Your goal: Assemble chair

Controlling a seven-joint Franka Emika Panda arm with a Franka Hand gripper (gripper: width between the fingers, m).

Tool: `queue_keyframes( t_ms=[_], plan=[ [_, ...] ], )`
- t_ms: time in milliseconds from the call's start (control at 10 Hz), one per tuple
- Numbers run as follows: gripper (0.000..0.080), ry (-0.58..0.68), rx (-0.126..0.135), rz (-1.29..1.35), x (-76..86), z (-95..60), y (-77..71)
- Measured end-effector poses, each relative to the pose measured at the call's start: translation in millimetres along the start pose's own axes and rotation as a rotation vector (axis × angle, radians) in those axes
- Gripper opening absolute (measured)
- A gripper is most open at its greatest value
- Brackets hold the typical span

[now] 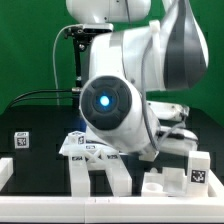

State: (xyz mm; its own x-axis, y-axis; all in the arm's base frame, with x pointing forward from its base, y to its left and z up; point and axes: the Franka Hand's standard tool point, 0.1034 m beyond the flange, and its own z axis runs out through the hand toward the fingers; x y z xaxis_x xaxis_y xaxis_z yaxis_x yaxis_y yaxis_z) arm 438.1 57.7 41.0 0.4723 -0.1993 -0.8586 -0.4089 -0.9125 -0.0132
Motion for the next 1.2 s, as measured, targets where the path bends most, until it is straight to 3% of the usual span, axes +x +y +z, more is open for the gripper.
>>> queue_keyframes(
  t_ms=[100,200,300,400,500,600,700,800,900,1000,1200],
  plan=[
    [0.0281,0.051,0.007,-0.036,-3.6,-19.8,0.0],
    [0.0281,0.134,0.015,-0.081,-15.3,-50.3,-2.9],
    [0.0282,0.195,0.016,-0.09,-27.9,-66.1,-10.7],
    [0.0282,0.257,0.018,-0.061,-26.8,-53.9,-14.5],
    [0.0282,0.303,0.021,-0.065,-26.2,-51.4,-13.8],
    [0.0283,0.399,0.036,-0.07,-22.4,-61.5,-16.7],
    [0.0284,0.451,0.028,-0.119,-15.9,-67.8,-14.5],
    [0.0284,0.519,0.021,-0.146,-13.7,-87.4,-17.1],
    [0.0284,0.637,0.002,-0.213,-17.0,-124.3,-25.6],
    [0.0284,0.702,-0.042,-0.266,-20.7,-142.8,-35.9],
    [0.0284,0.838,-0.02,-0.265,-11.1,-140.0,-37.1]
  ],
)
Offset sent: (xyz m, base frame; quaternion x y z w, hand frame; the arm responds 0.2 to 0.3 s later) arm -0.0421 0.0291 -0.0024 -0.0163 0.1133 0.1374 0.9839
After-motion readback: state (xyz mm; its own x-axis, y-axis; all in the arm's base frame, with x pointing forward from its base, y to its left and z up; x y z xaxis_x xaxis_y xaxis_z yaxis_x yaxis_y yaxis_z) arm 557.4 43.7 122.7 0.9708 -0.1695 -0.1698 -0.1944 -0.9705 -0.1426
